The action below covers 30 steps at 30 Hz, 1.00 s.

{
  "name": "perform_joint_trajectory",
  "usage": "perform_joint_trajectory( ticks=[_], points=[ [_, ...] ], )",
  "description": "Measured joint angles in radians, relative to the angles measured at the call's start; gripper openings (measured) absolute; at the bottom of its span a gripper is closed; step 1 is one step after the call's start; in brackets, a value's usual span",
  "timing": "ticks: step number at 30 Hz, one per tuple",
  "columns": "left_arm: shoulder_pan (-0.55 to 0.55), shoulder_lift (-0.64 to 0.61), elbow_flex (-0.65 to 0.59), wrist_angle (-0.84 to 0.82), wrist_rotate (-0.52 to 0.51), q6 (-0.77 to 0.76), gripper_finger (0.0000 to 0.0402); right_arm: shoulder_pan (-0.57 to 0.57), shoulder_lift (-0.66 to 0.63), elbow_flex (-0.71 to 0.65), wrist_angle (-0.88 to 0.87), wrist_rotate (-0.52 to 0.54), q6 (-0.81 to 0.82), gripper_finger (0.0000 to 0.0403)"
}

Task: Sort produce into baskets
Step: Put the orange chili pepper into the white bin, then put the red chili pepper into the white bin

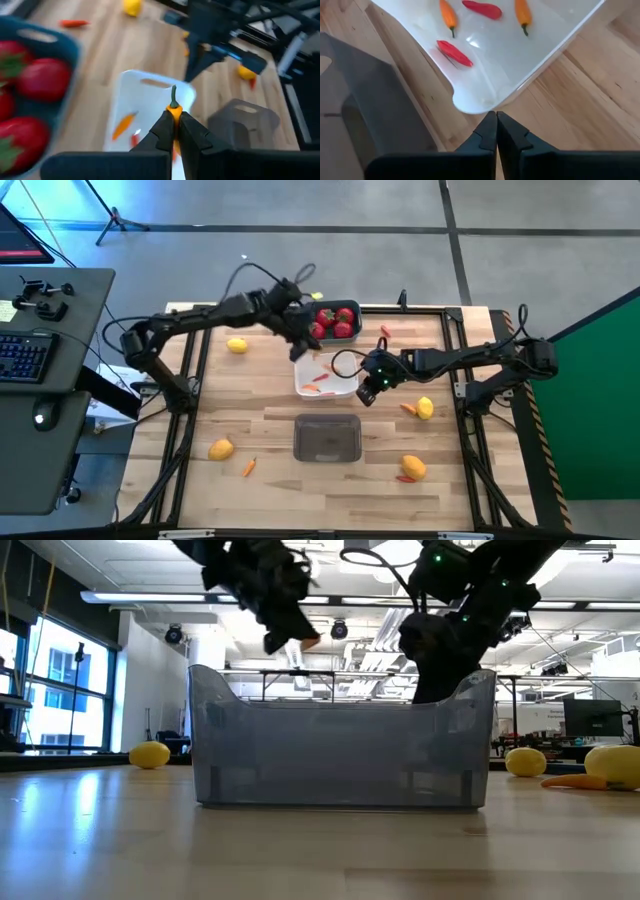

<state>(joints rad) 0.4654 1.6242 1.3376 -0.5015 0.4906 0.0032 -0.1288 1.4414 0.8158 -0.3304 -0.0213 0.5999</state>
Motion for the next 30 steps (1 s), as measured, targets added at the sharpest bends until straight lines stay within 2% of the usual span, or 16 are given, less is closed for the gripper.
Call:
perform_joint_trajectory(
  ticks=[2,6,11,17,20,25,30],
  points=[
    [-0.042,0.026,0.0,0.022,-0.017,-0.016,0.0001,-0.002,0.0,0.0,0.005,-0.002,0.006,0.0],
    [-0.105,0.088,0.0,0.05,-0.117,-0.031,0.0001,-0.002,0.0,0.0,0.007,-0.002,0.006,0.0],
    [-0.152,0.18,-0.001,0.055,-0.14,-0.052,0.0001,-0.004,-0.013,0.0,0.001,-0.002,0.005,0.0],
    [-0.168,0.263,-0.002,0.057,-0.188,-0.055,0.0013,-0.026,-0.062,0.0,-0.087,-0.011,-0.031,0.0],
    [-0.161,0.265,-0.002,0.053,-0.189,-0.07,0.003,-0.037,-0.104,0.0,-0.124,-0.025,-0.058,0.0],
    [-0.143,0.25,-0.002,0.054,-0.183,-0.073,0.0069,-0.054,-0.16,0.0,-0.195,-0.138,-0.08,0.0],
    [-0.124,0.194,-0.002,0.043,-0.183,-0.036,0.0108,-0.048,-0.184,0.0,-0.29,-0.199,-0.076,0.0016]
  ],
)
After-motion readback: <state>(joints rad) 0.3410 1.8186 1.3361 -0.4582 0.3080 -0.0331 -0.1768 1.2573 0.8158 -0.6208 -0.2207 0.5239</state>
